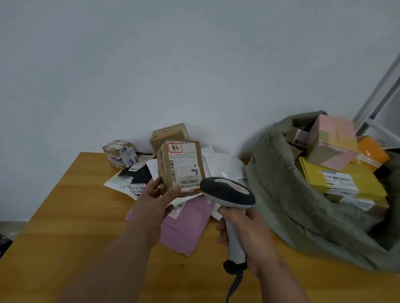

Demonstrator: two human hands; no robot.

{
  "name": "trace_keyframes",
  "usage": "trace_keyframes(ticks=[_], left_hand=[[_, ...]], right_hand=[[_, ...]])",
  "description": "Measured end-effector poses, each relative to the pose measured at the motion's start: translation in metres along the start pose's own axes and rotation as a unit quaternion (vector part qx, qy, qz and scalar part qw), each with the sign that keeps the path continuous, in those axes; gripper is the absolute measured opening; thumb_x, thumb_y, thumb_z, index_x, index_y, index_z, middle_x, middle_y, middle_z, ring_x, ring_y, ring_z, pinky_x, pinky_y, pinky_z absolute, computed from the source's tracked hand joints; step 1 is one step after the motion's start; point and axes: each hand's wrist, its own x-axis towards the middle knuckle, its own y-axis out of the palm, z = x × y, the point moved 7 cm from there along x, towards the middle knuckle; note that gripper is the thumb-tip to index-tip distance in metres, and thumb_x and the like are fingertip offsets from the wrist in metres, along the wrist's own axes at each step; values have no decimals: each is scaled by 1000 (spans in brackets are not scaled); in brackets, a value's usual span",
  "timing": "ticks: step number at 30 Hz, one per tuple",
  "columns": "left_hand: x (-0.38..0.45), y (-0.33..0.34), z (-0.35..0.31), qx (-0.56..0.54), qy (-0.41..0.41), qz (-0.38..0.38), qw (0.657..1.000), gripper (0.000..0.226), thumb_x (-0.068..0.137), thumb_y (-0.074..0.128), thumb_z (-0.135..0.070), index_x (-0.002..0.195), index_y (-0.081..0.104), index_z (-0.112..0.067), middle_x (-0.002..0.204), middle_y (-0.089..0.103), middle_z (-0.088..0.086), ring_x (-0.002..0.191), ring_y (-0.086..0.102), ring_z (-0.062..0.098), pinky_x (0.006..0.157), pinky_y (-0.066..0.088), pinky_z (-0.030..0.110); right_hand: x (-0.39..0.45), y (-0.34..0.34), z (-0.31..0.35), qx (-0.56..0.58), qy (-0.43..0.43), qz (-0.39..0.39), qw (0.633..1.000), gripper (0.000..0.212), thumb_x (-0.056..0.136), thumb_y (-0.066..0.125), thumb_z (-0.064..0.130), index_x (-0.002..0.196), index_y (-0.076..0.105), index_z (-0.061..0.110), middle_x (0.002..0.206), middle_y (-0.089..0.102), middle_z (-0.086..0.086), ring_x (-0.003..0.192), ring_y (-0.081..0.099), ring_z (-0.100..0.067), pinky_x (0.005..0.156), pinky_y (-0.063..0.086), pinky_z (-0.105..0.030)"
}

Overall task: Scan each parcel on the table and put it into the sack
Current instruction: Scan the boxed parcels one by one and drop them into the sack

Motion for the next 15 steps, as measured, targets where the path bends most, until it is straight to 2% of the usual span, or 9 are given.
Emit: trace_keyframes(ticks=[2, 8, 15], left_hand=[[-6, 7, 0, 0, 10, -4, 1000, 60, 82, 74, -15, 137, 50, -23, 114, 66, -6, 107, 61, 12, 90, 47, 33], [-22, 22, 1, -3, 14, -16, 1000, 65, 84, 72, -13, 142, 46, -20, 125, 62, 0, 114, 58, 17, 103, 45, 39], [-34, 25, 2, 10, 20, -18, 1000, 65, 85, 71, -11, 143, 44, -19, 126, 62, 0, 108, 60, 14, 93, 46, 33]], right_hand=[[-4, -11, 3, -1, -4, 0, 1000, 8, 90, 66, 12, 90, 64, 4, 66, 65, -11, 54, 57, -24, 57, 47, -34], [-13, -29, 8, -1, -7, 11, 1000, 16, 90, 65, 14, 98, 66, 0, 67, 66, -11, 55, 58, -22, 58, 49, -34], [-22, -35, 4, -21, -10, 23, 999, 20, 90, 66, 16, 101, 65, -2, 68, 66, -11, 55, 58, -21, 59, 50, -35]])
